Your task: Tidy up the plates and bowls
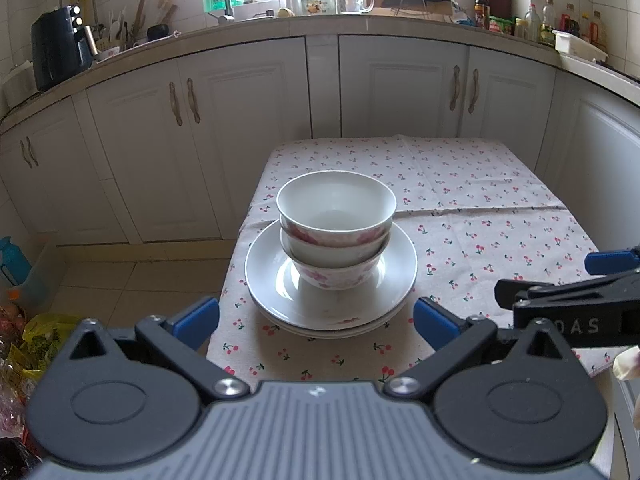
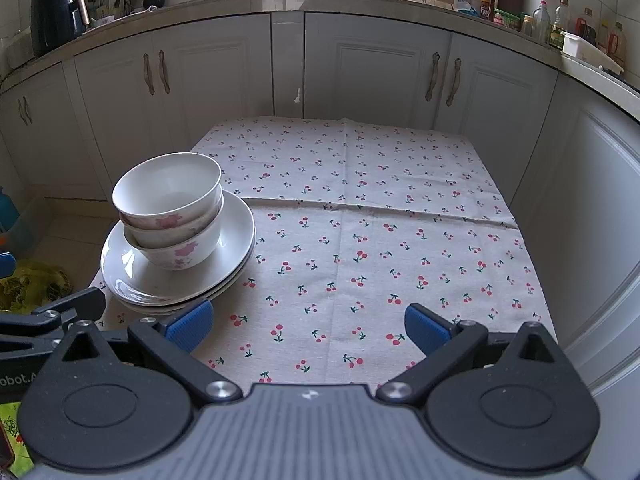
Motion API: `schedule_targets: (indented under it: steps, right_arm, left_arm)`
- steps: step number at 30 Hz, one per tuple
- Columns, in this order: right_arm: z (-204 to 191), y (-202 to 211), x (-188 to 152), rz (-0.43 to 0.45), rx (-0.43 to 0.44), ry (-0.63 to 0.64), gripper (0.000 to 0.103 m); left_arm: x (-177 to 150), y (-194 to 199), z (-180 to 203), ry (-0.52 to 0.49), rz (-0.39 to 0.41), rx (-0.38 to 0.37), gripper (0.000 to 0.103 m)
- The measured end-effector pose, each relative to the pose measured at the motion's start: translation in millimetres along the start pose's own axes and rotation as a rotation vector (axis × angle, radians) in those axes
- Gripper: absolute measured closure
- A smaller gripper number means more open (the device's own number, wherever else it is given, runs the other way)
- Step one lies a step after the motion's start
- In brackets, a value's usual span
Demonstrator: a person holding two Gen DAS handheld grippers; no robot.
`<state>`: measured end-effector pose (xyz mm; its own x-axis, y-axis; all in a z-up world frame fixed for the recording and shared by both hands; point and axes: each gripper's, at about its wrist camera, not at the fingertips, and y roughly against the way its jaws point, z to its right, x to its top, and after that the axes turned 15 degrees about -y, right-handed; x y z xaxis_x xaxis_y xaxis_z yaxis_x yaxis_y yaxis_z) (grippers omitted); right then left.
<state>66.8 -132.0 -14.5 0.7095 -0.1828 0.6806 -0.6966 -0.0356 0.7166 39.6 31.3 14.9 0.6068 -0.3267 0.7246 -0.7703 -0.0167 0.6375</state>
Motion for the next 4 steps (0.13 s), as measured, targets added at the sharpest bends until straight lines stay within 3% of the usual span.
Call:
schedule_targets:
  steps: [4]
  right_arm:
    - [0.2,0.1,-0.4,0.003,-0.003,0.003,0.000]
  left_arm:
    - [0.1,-0.6,-0.7,0.003,-0.001,-0.002,0.001]
